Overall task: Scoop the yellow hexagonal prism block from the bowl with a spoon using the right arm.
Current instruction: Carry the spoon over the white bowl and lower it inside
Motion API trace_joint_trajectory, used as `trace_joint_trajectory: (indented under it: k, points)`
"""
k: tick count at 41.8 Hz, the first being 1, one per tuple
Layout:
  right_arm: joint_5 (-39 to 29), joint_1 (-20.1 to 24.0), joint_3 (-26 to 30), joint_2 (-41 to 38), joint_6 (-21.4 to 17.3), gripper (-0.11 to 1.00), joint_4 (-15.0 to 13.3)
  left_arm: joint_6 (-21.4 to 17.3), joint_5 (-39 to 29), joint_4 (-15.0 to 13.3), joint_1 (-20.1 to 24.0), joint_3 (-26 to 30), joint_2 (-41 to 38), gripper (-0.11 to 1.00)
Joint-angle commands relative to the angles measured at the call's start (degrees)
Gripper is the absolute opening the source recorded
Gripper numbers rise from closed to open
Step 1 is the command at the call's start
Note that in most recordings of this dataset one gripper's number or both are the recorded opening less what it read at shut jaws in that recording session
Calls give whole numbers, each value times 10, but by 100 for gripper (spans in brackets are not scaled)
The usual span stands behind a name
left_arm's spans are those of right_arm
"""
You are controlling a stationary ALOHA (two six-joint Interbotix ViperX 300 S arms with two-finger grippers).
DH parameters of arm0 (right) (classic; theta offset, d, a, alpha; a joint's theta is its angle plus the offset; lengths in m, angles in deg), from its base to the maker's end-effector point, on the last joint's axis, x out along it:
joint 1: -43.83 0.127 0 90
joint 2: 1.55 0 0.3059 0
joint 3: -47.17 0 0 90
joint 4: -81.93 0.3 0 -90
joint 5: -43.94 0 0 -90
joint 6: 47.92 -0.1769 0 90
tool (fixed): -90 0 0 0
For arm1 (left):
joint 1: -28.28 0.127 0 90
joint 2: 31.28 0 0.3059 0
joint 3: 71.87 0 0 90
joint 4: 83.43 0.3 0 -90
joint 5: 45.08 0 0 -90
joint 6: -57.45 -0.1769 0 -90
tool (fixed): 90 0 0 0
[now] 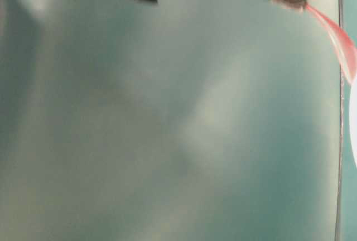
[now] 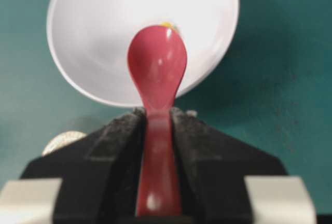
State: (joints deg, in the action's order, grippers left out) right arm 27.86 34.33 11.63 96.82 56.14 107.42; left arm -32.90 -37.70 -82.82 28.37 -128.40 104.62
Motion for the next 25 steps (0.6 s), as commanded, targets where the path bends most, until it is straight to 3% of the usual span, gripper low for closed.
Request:
trace_joint_trajectory:
  k: [1, 15, 25]
  points:
    - [-36, -6, 50, -27, -2, 24, -12, -1, 3, 3, 1, 12, -5, 0]
    - [-165, -7, 156, -127, -11, 24, -47, -1, 3, 3, 0, 11, -8, 0]
    - [-185, -7, 176, -156, -41, 24, -82, -1, 5, 4, 0, 11, -14, 0]
